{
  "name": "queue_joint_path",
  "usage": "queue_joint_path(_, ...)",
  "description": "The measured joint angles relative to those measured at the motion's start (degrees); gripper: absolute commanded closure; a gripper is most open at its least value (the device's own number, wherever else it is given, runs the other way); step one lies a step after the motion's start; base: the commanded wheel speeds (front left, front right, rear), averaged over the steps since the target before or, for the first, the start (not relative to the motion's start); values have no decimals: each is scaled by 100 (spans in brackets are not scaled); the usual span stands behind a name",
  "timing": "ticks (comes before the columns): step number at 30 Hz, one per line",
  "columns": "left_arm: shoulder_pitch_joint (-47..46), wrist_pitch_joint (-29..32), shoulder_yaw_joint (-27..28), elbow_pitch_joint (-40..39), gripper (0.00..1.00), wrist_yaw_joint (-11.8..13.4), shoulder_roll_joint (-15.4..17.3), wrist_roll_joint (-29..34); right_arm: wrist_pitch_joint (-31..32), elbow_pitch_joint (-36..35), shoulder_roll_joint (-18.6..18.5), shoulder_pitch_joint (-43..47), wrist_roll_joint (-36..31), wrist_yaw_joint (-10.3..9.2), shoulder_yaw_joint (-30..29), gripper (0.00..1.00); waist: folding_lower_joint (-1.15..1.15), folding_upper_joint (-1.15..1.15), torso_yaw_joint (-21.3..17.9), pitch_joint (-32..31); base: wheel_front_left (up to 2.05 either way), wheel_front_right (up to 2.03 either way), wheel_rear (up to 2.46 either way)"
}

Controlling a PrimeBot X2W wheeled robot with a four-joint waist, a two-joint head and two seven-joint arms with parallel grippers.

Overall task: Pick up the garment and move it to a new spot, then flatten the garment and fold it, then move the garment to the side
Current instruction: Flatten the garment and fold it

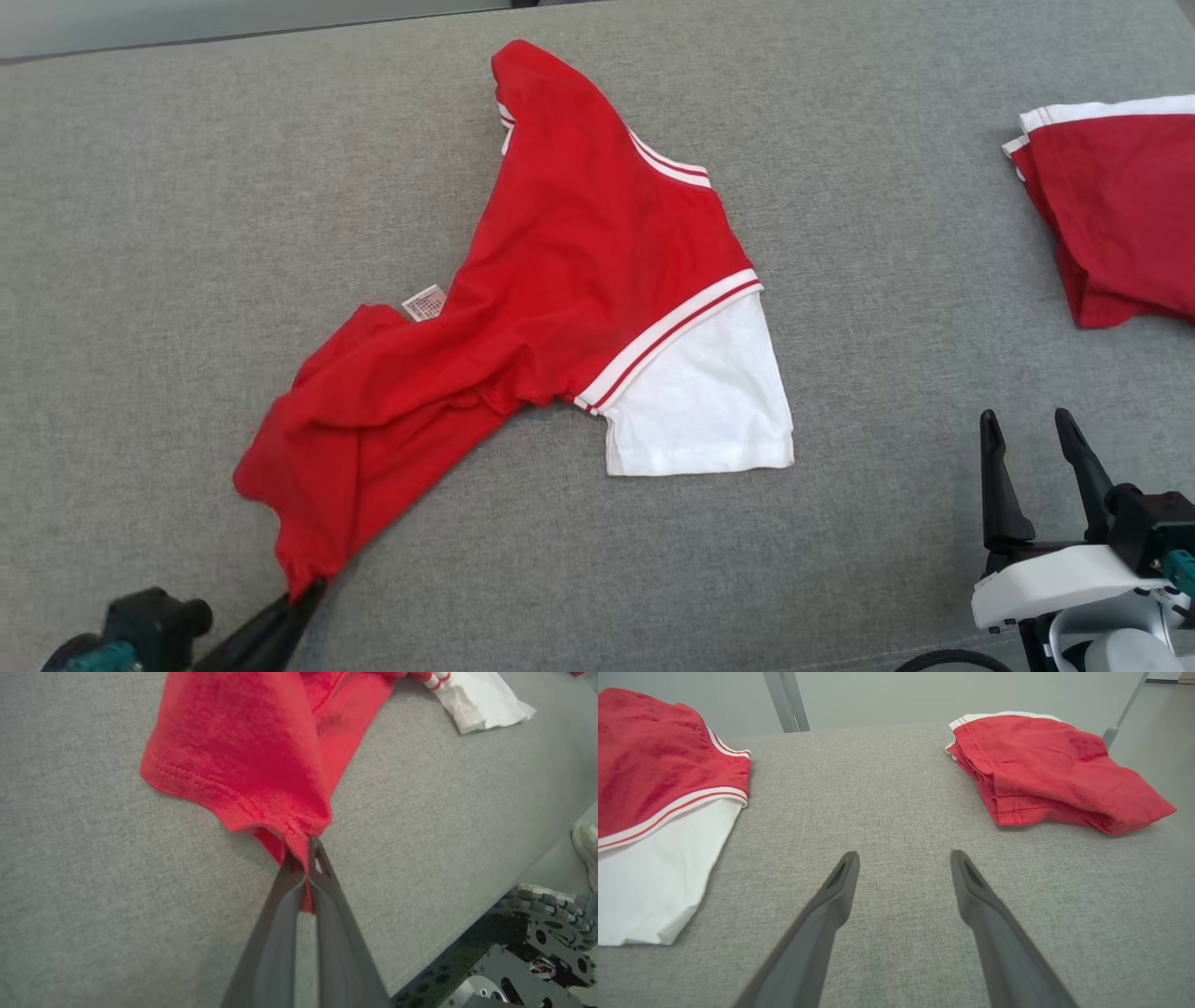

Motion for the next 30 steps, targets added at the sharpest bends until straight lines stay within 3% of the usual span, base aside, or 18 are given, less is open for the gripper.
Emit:
queue_joint_path(4, -235, -616, -857, 597, 100, -22, -29, 712, 0, 25, -24, 4, -1, 0, 57, 0, 0, 0, 115, 28, 0, 0, 0)
queue_joint_path(8, -569, -1158, -1268, 1511, 100, -40, -134, 932, 0, 34, -67, -42, -5, 0, 43, 0, 0, 0, 176, 43, 0, 0, 0)
queue_joint_path(16, -722, -1246, -749, 1805, 97, -41, -569, 1136, 0, 53, -66, -20, -8, 0, 57, 0, 0, 0, 223, -28, 0, 0, 0)
queue_joint_path(20, -466, -1249, -768, 1835, 54, -40, -623, 1066, 0, 73, -49, 3, -7, 0, 81, 0, 0, 0, 196, -82, 0, 0, 0)
queue_joint_path(21, -427, -1251, -811, 1837, 16, -40, -620, 947, 0, 81, -45, 4, -7, 0, 82, 0, 0, 0, 189, -94, 0, 0, 0)
queue_joint_path(22, -406, -1252, -849, 1844, 0, -40, -605, 883, 0, 90, -41, 4, -3, 0, 81, 0, 0, 0, 182, -107, 0, 0, 0)
queue_joint_path(30, -252, -1250, -998, 1685, 0, -40, -414, 483, 0, 127, -7, 53, 15, 0, 70, 0, 0, 0, 153, -195, 0, 0, 0)
